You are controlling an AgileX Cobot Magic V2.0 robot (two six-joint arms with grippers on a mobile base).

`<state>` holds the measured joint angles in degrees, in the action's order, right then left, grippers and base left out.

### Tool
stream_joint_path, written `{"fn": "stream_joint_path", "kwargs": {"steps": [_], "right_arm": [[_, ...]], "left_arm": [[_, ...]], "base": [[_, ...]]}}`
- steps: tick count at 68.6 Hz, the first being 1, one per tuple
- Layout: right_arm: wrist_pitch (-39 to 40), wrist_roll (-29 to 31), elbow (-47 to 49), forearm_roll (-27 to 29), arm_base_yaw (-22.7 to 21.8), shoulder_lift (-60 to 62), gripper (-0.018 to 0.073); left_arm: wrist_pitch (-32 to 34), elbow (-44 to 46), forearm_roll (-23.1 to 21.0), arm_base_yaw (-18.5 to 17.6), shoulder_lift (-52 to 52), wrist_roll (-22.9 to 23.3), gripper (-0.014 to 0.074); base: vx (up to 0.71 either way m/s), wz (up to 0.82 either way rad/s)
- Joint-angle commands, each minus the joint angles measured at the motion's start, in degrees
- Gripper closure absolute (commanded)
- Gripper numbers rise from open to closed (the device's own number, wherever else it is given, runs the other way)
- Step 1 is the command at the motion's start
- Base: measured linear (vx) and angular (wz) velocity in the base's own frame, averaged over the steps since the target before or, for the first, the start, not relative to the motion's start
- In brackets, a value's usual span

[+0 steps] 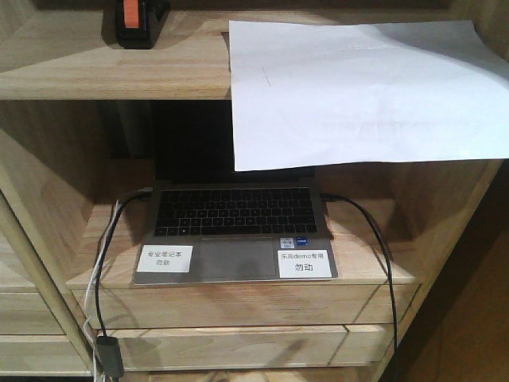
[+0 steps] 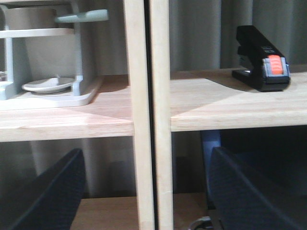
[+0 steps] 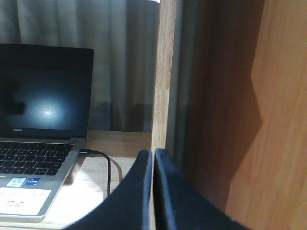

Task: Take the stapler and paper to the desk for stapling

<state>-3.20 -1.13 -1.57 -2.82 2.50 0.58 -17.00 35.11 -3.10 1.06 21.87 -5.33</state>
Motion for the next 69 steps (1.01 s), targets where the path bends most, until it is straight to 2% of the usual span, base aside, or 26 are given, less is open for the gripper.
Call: {"fn": "stream_joint_path", "kwargs": {"steps": [1, 15, 27, 37, 53, 64, 69], "right_arm": [[4.0, 0.4, -1.3, -0.1, -0.2, 0.6, 0.0568], [4.0, 0.4, -1.3, -0.1, -0.2, 0.6, 0.0568], [4.0, 0.4, -1.3, -0.1, -0.2, 0.6, 0.0568], [4.0, 0.4, -1.3, -0.1, -0.2, 0.6, 0.0568], [4.0, 0.4, -1.3, -0.1, -0.2, 0.6, 0.0568], [4.0, 0.4, -1.3, -0.1, -0.2, 0.6, 0.0568], [4.0, 0.4, -1.3, -0.1, -0.2, 0.6, 0.0568]], "left_arm": [[5.3, 1.8, -0.2, -2.4, 0.7, -0.5, 0.0073], [7.5, 2.0, -0.2, -12.4, 2.9, -5.5, 0.0073], [10.8, 2.4, -0.3, -18.6, 8.9, -5.5, 0.0073], [11.3, 8.2, -2.0, -21.5, 16.9, -5.4, 0.0073], [10.9, 22.2, -1.6, -24.9, 31.4, -6.5, 0.0072], [10.1, 31.7, -1.7, -25.4, 40.4, -6.9, 0.0072], [8.3, 37.0, -1.8, -25.3, 44.6, -5.2, 0.0072]], "base": [[0.00, 0.00], [0.00, 0.00], [0.00, 0.00], [0.00, 0.00], [0.00, 0.00], [0.00, 0.00], [0.00, 0.00]]}}
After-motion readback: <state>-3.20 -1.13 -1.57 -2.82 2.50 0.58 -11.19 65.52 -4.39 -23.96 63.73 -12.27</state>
